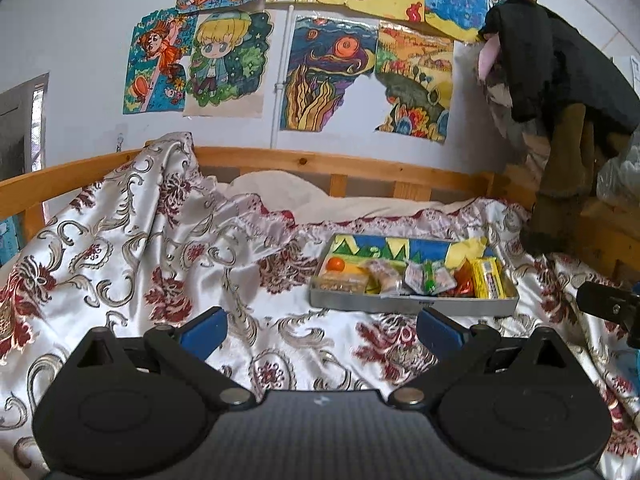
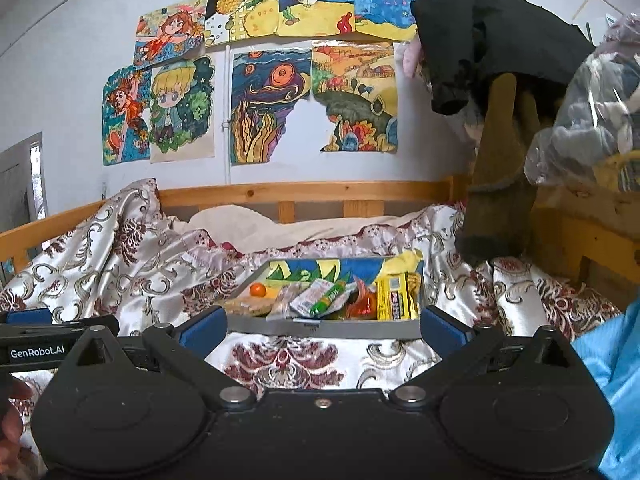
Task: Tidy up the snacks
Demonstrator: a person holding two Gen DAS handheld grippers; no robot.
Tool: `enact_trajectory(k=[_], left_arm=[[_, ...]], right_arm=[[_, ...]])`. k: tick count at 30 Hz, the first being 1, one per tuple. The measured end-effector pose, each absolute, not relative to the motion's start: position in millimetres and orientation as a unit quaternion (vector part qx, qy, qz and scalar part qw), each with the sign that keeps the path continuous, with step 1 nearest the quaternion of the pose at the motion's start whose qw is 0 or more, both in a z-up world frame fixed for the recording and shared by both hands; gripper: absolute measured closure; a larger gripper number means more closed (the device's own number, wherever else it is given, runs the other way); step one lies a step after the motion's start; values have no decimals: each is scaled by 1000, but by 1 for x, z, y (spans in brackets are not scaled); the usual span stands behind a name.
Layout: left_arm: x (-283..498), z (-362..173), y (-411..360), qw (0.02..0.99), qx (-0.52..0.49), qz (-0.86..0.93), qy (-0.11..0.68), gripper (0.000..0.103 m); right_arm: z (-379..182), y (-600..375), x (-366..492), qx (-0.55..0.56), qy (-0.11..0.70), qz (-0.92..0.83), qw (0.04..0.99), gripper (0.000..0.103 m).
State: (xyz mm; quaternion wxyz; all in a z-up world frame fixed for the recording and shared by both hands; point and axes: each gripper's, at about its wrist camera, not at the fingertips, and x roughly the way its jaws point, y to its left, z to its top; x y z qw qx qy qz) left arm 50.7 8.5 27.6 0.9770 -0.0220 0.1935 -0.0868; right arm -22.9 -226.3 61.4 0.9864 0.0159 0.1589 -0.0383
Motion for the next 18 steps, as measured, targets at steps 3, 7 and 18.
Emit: enact_trajectory(k=[3, 7, 18], left_arm=[[46, 25, 11, 978, -19, -85, 192, 0], [41, 22, 12, 977, -14, -82, 195, 0], [39, 7, 6, 972, 1, -84, 218, 0]], right_arm=[[54, -227, -31, 17, 161, -40, 986, 1], [43, -231, -38, 28, 168, -47, 984, 1], [15, -228, -44, 25, 202, -54, 978, 1]])
